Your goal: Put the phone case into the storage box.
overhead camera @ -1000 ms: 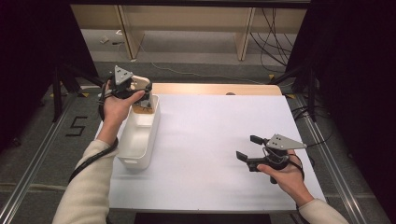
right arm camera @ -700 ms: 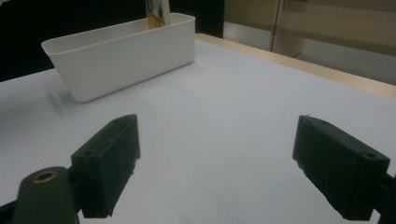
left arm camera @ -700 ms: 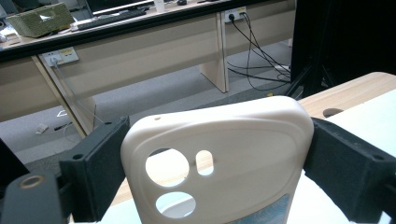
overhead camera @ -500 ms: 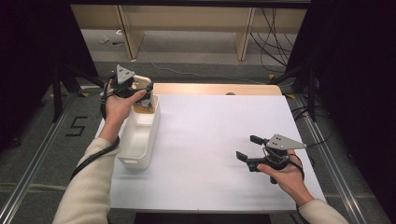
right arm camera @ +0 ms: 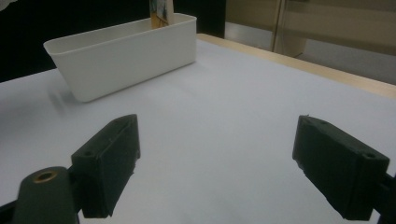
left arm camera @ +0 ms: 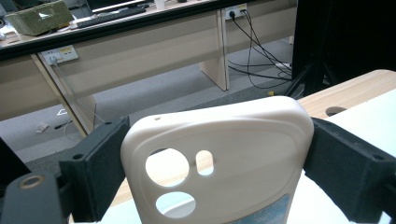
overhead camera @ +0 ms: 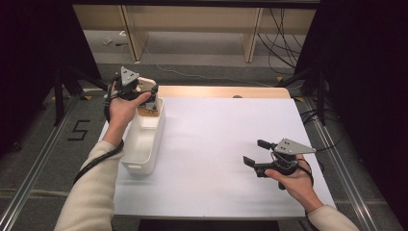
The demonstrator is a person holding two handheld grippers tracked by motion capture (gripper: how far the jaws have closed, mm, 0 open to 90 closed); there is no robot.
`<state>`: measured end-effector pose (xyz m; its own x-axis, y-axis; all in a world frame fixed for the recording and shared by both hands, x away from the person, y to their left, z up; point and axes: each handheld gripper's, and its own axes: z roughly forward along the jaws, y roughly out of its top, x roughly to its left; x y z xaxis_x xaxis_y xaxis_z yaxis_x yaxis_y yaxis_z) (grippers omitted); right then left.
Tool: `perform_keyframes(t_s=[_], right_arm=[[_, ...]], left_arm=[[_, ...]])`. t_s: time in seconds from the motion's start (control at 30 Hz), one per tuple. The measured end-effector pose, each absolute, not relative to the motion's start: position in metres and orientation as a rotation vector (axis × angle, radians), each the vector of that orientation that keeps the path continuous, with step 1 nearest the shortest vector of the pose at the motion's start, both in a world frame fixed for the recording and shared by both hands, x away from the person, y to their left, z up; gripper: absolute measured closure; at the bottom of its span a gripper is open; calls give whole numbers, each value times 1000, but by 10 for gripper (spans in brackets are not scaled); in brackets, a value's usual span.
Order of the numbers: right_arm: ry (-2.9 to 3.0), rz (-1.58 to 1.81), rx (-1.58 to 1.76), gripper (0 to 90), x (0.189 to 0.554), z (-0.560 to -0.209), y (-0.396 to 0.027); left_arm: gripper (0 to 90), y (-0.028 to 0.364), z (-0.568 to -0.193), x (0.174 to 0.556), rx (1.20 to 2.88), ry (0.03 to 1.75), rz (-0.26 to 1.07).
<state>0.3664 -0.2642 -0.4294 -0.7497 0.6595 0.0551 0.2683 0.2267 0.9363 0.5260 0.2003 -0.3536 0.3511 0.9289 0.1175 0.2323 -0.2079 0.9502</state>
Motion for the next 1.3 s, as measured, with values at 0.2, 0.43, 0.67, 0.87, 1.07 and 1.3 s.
perform_keyframes(t_s=[0.2, 0.43, 0.67, 0.87, 1.07, 1.3], right_arm=[[2155, 1533, 860, 158, 366, -430, -264], [2157, 1535, 861, 158, 366, -430, -264], [2158, 1535, 863, 158, 366, -430, -264], [2160, 1533, 860, 159, 366, -430, -264], [2158, 1536, 857, 159, 367, -430, -264], [2159, 1536, 861, 159, 366, -430, -265]], left_arm=[[108, 201, -354, 527, 1673, 1053, 928], [108, 201, -354, 529, 1673, 1057, 926], [108, 201, -354, 531, 1679, 1059, 927], [108, 199, -355, 533, 1681, 1060, 924], [108, 198, -357, 535, 1684, 1063, 923], [108, 196, -358, 538, 1687, 1069, 918]])
